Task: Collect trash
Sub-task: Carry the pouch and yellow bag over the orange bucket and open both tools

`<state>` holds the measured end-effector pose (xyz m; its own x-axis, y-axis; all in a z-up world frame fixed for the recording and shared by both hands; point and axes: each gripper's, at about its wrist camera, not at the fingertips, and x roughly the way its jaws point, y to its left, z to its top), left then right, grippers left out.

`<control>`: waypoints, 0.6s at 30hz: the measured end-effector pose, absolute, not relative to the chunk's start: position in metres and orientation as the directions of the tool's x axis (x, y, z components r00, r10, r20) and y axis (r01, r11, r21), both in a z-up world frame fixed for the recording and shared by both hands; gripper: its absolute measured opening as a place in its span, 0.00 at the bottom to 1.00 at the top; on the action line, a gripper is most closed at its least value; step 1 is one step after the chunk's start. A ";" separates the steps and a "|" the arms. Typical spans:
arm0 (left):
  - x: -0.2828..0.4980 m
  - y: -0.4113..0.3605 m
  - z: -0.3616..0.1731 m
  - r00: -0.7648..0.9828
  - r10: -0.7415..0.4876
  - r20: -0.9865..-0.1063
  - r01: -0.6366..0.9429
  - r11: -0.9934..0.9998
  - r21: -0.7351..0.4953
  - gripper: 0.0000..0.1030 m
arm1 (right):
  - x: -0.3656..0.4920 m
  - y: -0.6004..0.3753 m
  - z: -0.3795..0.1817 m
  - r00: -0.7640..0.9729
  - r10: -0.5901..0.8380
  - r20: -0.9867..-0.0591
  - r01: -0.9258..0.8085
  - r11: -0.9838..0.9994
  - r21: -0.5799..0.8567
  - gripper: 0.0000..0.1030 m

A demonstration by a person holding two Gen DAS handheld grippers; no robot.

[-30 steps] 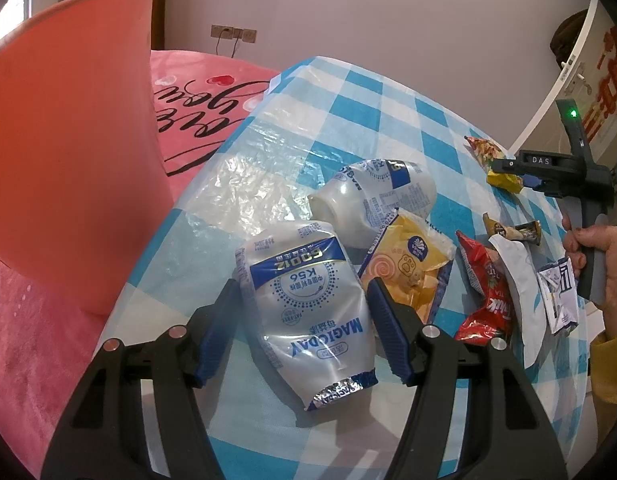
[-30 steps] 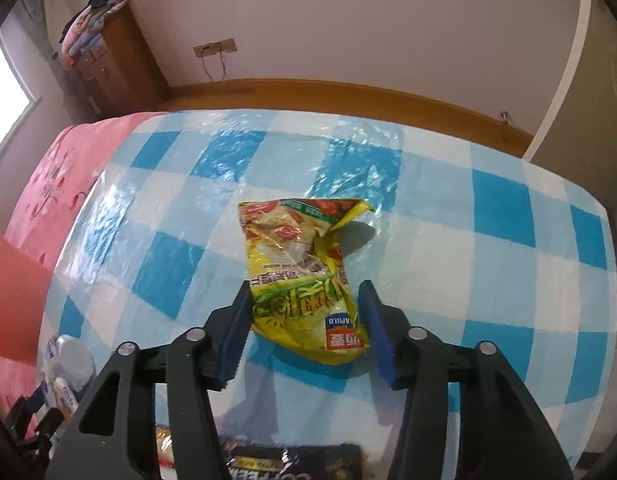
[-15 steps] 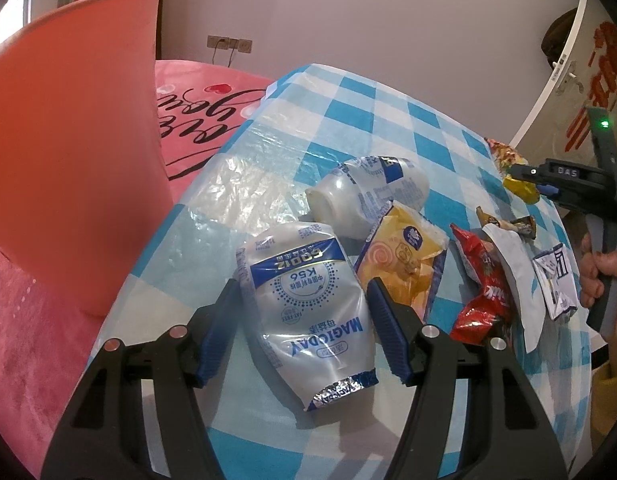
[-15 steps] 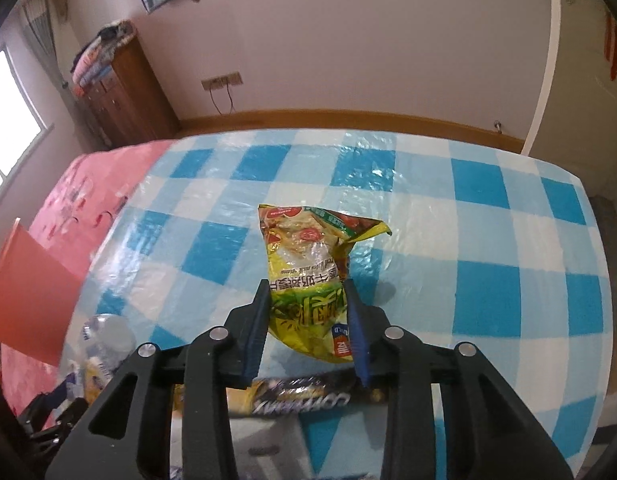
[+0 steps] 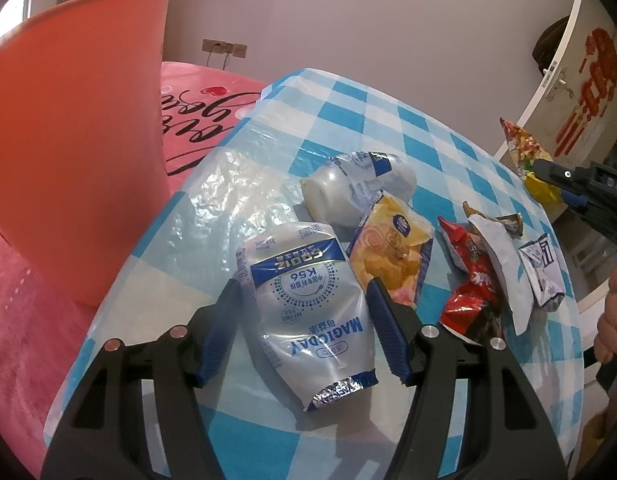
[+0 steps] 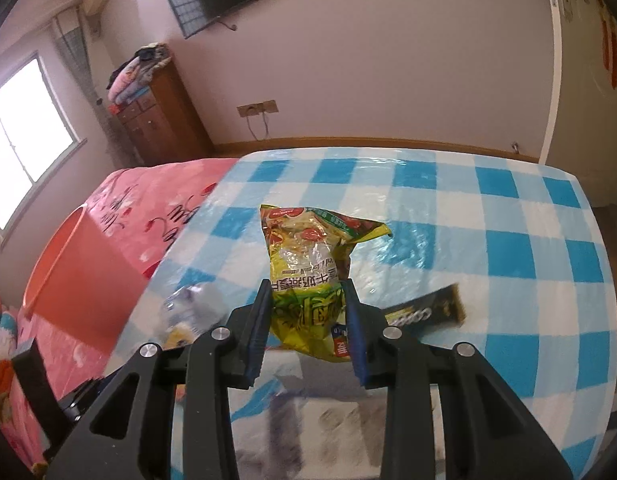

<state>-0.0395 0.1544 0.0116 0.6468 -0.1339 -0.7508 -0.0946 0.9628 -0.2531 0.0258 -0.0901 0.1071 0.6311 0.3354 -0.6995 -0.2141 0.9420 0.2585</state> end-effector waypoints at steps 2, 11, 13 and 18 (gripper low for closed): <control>-0.042 0.156 0.011 0.651 -0.139 -0.747 -0.093 0.961 -0.259 0.63 | 0.013 -0.082 0.111 0.635 0.344 -0.692 -0.230 0.939 0.256 0.35; -0.058 0.160 0.022 0.681 -0.165 -0.713 -0.066 0.956 -0.285 0.63 | -0.034 -0.057 0.114 0.618 0.382 -0.687 -0.287 0.923 0.255 0.35; -0.062 0.161 0.026 0.689 -0.171 -0.705 -0.059 0.956 -0.289 0.63 | -0.044 -0.052 0.113 0.614 0.385 -0.689 -0.298 0.921 0.250 0.35; -0.074 0.165 0.042 0.711 -0.178 -0.680 -0.041 0.955 -0.293 0.63 | -0.061 -0.040 0.112 0.599 0.391 -0.699 -0.320 0.917 0.238 0.35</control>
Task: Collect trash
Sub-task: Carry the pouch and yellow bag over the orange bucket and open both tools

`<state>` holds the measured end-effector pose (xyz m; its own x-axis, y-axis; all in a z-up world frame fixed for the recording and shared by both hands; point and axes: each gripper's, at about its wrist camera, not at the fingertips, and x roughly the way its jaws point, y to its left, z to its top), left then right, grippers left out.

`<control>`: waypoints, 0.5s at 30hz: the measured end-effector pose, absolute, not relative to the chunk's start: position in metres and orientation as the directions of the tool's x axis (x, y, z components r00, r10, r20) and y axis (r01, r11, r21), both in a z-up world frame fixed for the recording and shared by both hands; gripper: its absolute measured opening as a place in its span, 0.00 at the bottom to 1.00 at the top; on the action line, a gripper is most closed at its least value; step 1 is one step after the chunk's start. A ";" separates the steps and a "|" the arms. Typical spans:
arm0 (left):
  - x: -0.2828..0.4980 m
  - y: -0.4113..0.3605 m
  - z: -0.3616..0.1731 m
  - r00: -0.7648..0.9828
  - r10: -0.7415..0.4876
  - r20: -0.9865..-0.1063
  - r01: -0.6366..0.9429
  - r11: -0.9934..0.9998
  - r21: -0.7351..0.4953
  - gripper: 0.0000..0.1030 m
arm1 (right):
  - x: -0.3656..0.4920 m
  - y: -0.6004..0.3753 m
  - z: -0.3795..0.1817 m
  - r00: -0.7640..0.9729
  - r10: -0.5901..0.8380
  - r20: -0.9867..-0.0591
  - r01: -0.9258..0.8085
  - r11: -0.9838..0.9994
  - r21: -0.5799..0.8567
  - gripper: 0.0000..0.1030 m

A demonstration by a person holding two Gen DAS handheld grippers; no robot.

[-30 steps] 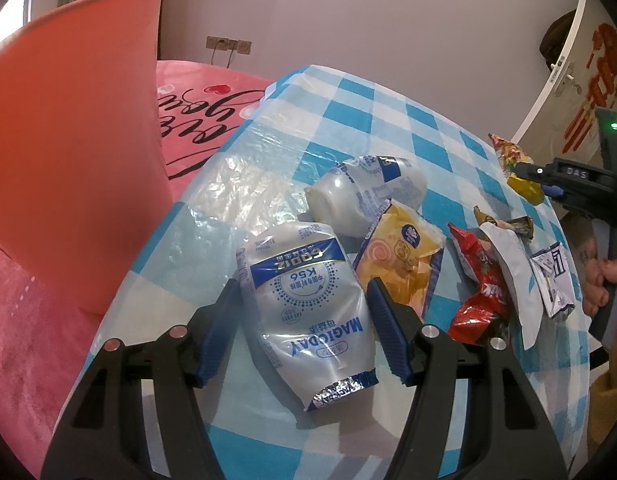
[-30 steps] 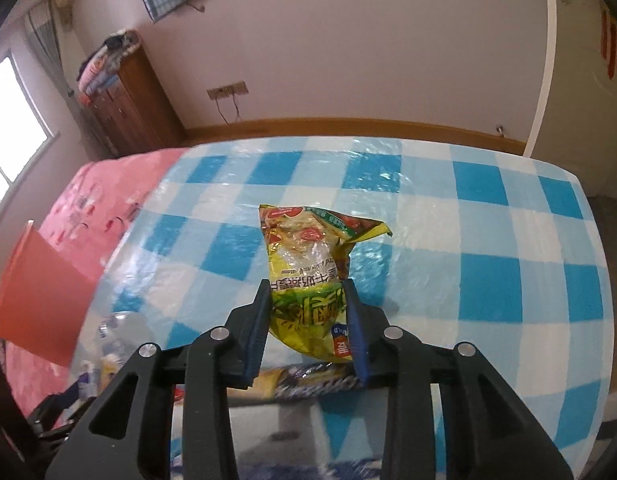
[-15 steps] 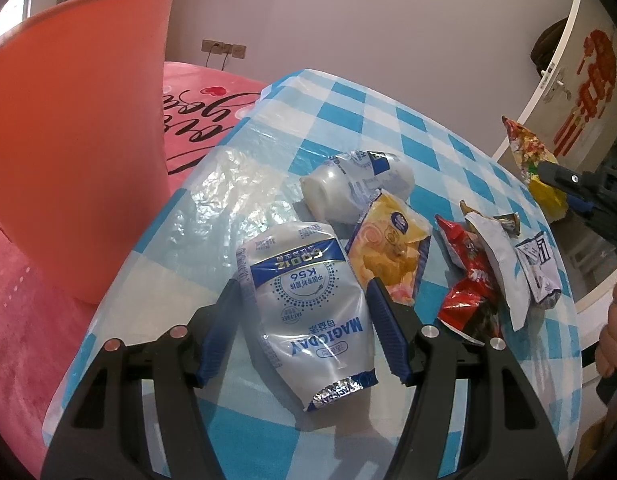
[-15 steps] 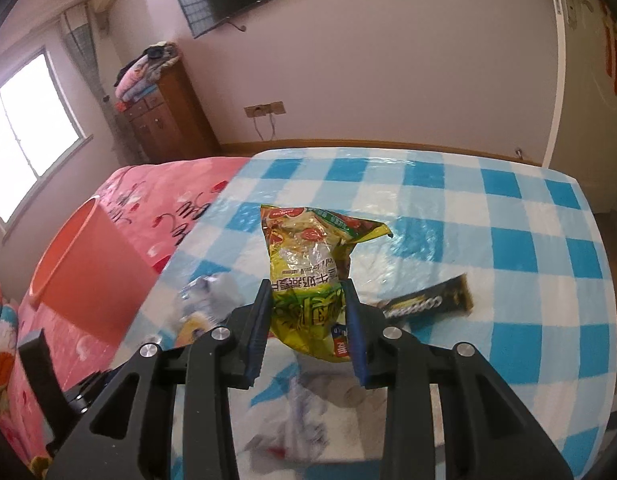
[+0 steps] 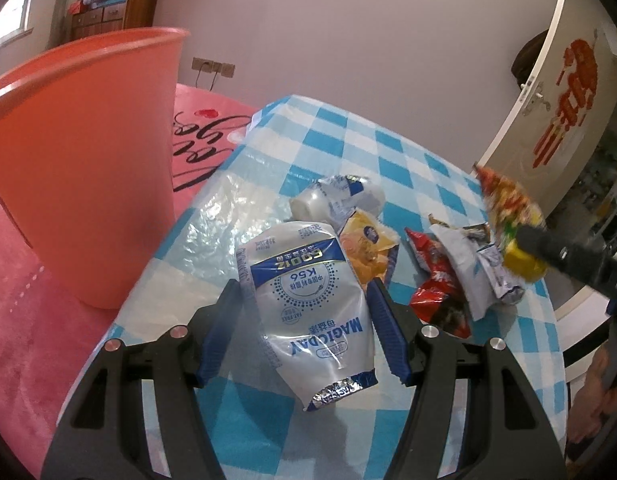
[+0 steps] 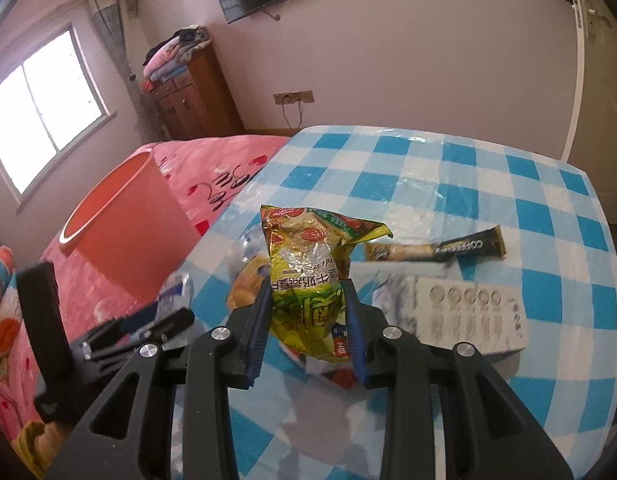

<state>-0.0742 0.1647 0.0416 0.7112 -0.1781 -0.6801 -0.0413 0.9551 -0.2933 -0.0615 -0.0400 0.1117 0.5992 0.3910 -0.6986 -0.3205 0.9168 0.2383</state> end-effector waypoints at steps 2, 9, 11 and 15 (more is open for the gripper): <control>-0.078 0.166 0.048 0.719 -0.176 -0.673 -0.036 0.957 -0.289 0.63 | -0.066 -0.035 0.111 0.593 0.394 -0.702 -0.329 0.914 0.235 0.35; -0.091 0.177 0.076 0.743 -0.164 -0.648 -0.021 0.963 -0.267 0.63 | -0.078 -0.015 0.119 0.581 0.411 -0.702 -0.365 0.903 0.226 0.35; -0.094 0.183 0.087 0.755 -0.154 -0.637 -0.022 0.966 -0.259 0.63 | -0.082 -0.006 0.125 0.583 0.414 -0.699 -0.381 0.899 0.215 0.35; -0.099 0.194 0.106 0.774 -0.126 -0.620 -0.030 0.971 -0.236 0.63 | -0.083 0.010 0.135 0.581 0.428 -0.692 -0.411 0.888 0.204 0.35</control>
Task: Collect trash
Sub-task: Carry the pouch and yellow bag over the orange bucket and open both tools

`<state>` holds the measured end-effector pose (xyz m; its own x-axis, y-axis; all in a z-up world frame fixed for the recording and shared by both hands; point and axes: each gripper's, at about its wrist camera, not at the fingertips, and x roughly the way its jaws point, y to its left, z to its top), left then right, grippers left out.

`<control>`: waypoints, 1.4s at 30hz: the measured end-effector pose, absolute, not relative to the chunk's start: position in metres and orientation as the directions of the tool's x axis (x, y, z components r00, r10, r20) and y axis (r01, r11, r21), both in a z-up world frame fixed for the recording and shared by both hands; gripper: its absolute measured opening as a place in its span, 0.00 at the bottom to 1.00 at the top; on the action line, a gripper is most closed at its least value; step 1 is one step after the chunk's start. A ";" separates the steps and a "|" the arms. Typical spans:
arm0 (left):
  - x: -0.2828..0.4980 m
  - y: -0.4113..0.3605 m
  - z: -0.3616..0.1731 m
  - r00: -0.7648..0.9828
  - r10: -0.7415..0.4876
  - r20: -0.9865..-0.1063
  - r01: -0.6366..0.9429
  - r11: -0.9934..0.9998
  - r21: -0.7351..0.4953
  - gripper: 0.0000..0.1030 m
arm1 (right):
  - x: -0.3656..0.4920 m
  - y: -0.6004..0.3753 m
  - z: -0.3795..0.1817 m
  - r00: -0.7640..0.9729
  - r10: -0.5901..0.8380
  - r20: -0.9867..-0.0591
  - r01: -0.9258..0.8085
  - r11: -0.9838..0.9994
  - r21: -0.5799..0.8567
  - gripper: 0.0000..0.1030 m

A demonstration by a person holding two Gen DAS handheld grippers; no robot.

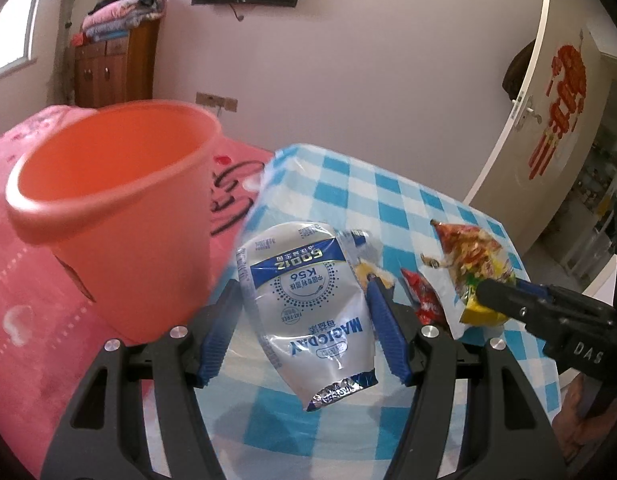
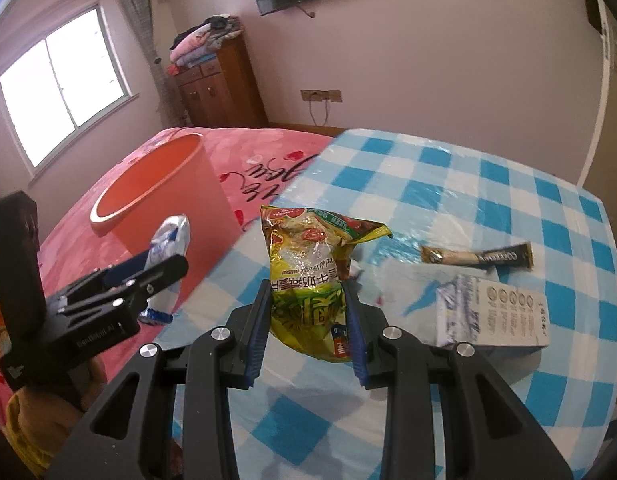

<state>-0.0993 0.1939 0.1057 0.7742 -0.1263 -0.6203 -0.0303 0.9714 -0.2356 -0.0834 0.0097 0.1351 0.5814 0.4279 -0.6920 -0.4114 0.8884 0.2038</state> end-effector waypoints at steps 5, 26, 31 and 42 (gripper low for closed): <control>-0.104 0.213 0.132 0.803 -0.073 -0.592 -0.053 0.980 -0.192 0.63 | -0.084 0.033 0.151 0.579 0.447 -0.681 -0.453 0.872 0.187 0.35; -0.073 0.309 0.175 0.810 0.166 -0.562 -0.229 0.973 -0.043 0.63 | -0.038 0.161 0.203 0.513 0.574 -0.638 -0.648 0.747 0.150 0.35; -0.060 0.326 0.165 0.786 0.195 -0.586 -0.263 0.964 -0.032 0.63 | -0.023 0.199 0.198 0.476 0.594 -0.649 -0.684 0.713 0.151 0.35; -0.034 0.348 0.142 0.729 0.228 -0.645 -0.316 0.949 -0.021 0.73 | 0.019 0.234 0.176 0.414 0.619 -0.668 -0.686 0.694 0.218 0.73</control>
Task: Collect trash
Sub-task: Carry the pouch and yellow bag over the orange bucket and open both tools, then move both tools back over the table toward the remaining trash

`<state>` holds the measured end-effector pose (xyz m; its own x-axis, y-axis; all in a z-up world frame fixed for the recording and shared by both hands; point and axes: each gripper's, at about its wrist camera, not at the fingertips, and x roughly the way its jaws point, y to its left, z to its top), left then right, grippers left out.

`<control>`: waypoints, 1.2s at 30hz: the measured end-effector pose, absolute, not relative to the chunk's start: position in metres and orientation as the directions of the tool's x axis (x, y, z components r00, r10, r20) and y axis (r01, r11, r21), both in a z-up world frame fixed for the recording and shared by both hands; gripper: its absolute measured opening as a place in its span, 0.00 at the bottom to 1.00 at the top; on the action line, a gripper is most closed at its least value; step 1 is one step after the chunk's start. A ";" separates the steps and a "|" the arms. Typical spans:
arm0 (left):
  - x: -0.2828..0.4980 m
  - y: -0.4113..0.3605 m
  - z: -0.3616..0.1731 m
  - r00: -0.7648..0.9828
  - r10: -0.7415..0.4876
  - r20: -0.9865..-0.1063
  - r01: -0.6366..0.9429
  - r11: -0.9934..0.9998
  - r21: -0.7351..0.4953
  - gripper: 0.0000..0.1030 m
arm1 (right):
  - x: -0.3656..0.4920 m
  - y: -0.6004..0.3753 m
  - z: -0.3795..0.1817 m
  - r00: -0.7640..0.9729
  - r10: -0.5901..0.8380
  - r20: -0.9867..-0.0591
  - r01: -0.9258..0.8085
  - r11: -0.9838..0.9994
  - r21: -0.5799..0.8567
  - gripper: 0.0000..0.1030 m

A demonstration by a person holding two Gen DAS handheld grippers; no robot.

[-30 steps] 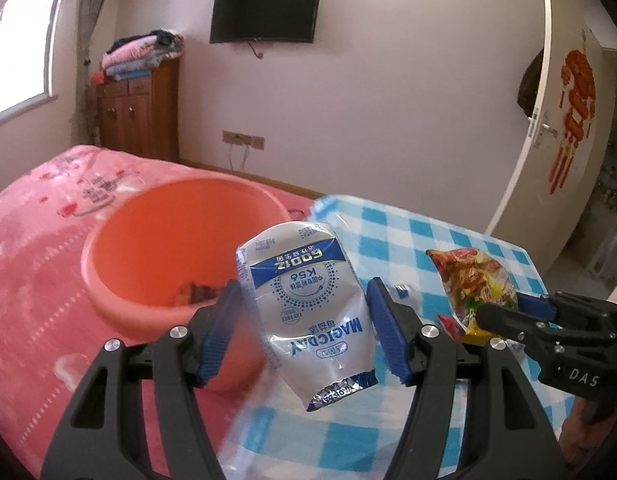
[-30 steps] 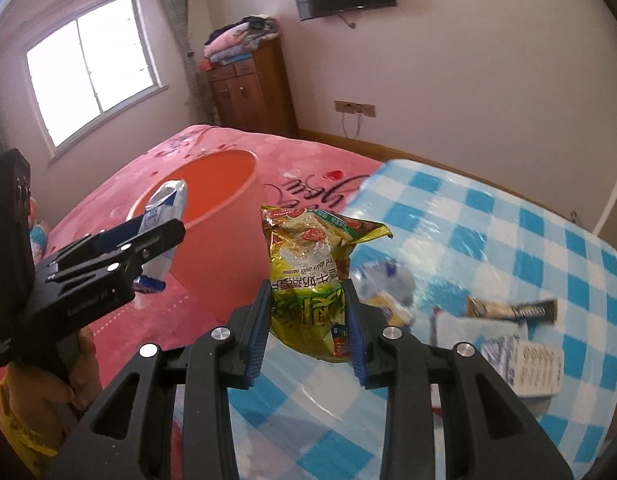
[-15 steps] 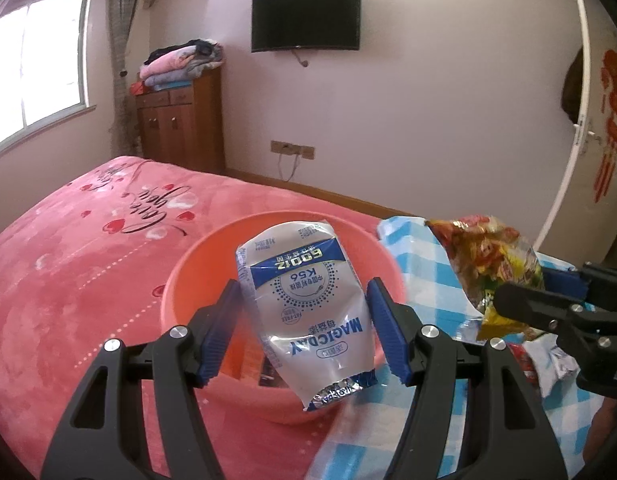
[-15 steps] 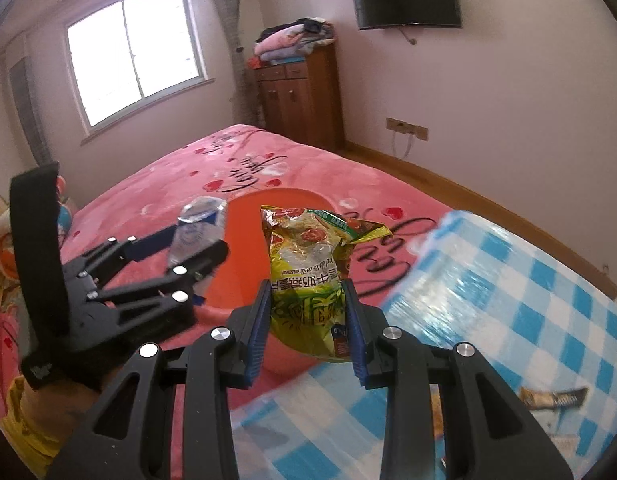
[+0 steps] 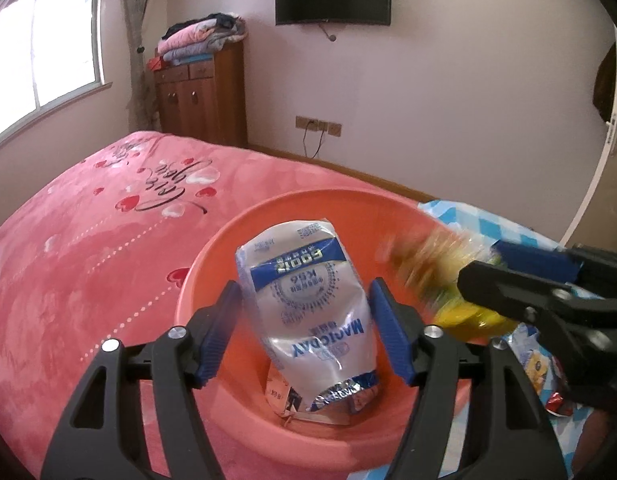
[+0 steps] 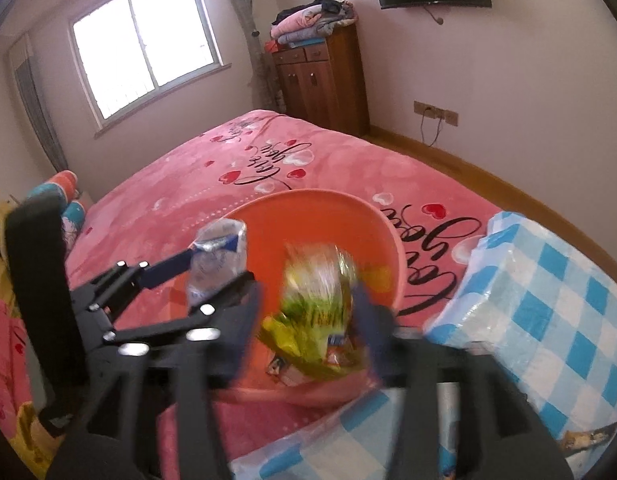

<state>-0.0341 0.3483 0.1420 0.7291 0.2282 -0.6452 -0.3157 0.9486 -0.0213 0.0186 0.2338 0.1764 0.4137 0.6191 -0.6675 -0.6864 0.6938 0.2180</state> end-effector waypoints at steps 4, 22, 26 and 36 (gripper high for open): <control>-0.031 0.354 0.136 0.718 0.240 -0.654 -0.341 0.940 -0.030 0.84 | 0.017 0.220 0.180 0.444 0.639 -0.628 -0.674 0.700 0.235 0.84; -0.041 0.320 0.144 0.733 0.234 -0.639 -0.317 0.948 -0.015 0.89 | -0.009 0.137 0.185 0.606 0.542 -0.583 -0.549 0.815 0.187 0.90; -0.044 0.307 0.149 0.743 0.217 -0.633 -0.299 0.954 -0.023 0.90 | -0.011 0.117 0.182 0.617 0.525 -0.586 -0.518 0.832 0.200 0.90; -0.047 0.269 0.152 0.756 0.175 -0.630 -0.238 0.971 -0.016 0.91 | -0.032 0.076 0.173 0.648 0.483 -0.590 -0.459 0.865 0.203 0.90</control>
